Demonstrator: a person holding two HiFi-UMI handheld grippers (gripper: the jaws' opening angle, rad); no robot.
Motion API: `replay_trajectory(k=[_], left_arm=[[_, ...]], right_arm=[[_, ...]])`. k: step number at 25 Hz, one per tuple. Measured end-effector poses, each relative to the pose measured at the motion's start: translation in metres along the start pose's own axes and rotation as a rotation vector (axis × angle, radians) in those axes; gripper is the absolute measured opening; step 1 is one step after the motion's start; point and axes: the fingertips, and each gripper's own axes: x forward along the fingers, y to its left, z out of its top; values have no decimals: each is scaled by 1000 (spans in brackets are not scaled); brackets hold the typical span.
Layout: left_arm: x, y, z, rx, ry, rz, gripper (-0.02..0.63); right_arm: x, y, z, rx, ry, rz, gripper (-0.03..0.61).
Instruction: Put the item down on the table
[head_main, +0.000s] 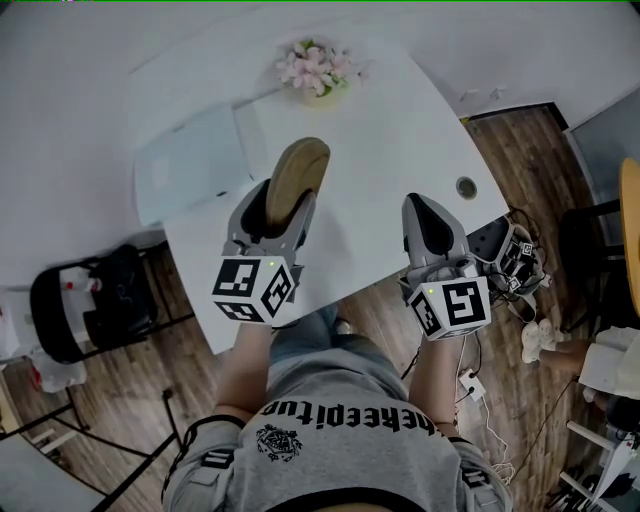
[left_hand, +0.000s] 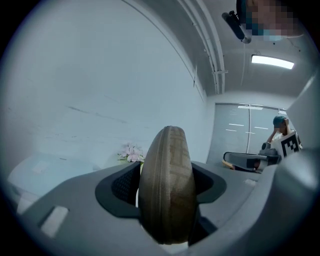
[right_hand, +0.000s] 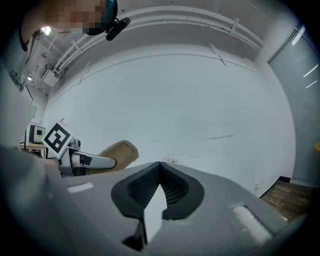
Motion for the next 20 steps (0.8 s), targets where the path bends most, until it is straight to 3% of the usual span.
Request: replay_trajectory(k=[20], left_arm=[[59, 39, -115, 17, 351, 3, 295]], right_arm=[[36, -7, -39, 34, 127, -27, 0]])
